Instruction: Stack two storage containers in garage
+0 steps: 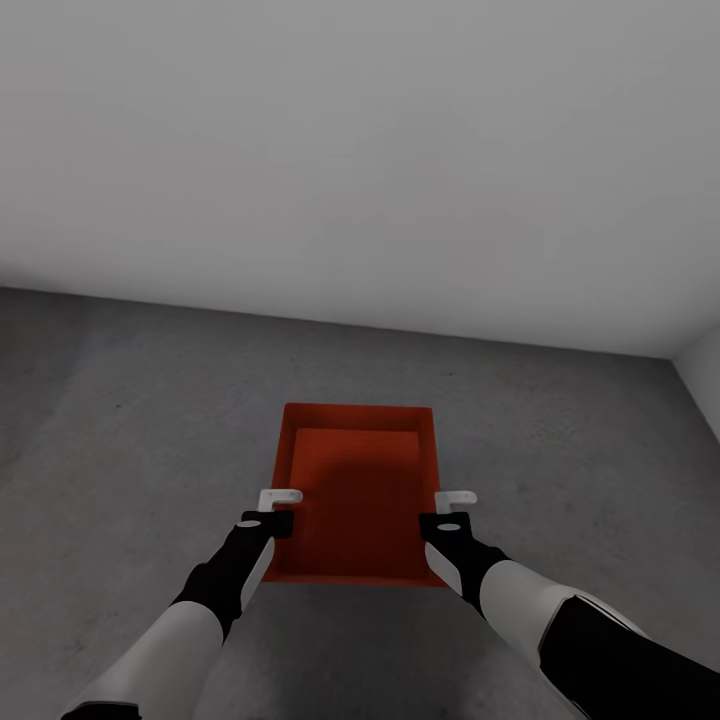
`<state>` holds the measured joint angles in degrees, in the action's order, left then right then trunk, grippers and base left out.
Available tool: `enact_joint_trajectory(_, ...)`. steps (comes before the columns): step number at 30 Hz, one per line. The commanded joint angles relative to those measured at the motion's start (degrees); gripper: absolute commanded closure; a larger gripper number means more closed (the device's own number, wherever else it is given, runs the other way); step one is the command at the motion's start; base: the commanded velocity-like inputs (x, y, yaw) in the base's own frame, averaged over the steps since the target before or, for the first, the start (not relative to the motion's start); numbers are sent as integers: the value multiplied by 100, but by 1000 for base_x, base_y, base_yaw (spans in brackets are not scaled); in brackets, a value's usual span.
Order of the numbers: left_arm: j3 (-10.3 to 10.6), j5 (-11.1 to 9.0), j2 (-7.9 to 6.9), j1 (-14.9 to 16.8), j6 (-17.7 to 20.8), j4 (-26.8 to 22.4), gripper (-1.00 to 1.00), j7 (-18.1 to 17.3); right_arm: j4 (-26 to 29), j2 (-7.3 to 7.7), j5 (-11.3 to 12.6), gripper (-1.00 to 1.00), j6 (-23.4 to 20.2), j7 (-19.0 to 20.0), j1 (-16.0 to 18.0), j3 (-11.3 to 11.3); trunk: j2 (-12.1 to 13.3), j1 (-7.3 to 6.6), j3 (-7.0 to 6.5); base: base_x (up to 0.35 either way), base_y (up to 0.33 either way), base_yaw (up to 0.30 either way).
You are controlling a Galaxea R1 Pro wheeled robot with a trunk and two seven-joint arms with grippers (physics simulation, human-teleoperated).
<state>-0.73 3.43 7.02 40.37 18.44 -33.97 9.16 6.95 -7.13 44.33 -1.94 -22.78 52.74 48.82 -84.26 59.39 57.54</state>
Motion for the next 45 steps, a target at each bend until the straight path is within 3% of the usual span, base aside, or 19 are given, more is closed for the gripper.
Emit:
enact_joint_trajectory(1, -15, 35, 124, -3, 213, 5, 100, 7, 8, -4, -152, 100, 9, -34, 8, 19, -43, 22, 21, 0, 0, 0)
enact_joint_trajectory(23, -15, 44, 124, -2, 213, 4, 100, 10, 8, 1, -152, 100, 0, -34, 8, 13, -124, 66, 108, 0, 0, 0)
enact_joint_trajectory(27, -15, 39, 124, -2, 213, 5, 100, 3, 8, 1, -152, 100, 0, -34, 8, 14, -284, 154, 180, 0, 0, 0)
enact_joint_trajectory(45, -15, 43, 124, -3, 213, 5, 100, -2, 8, 1, -152, 100, 0, -34, 8, 14, -284, 154, 228, 0, 0, 0)
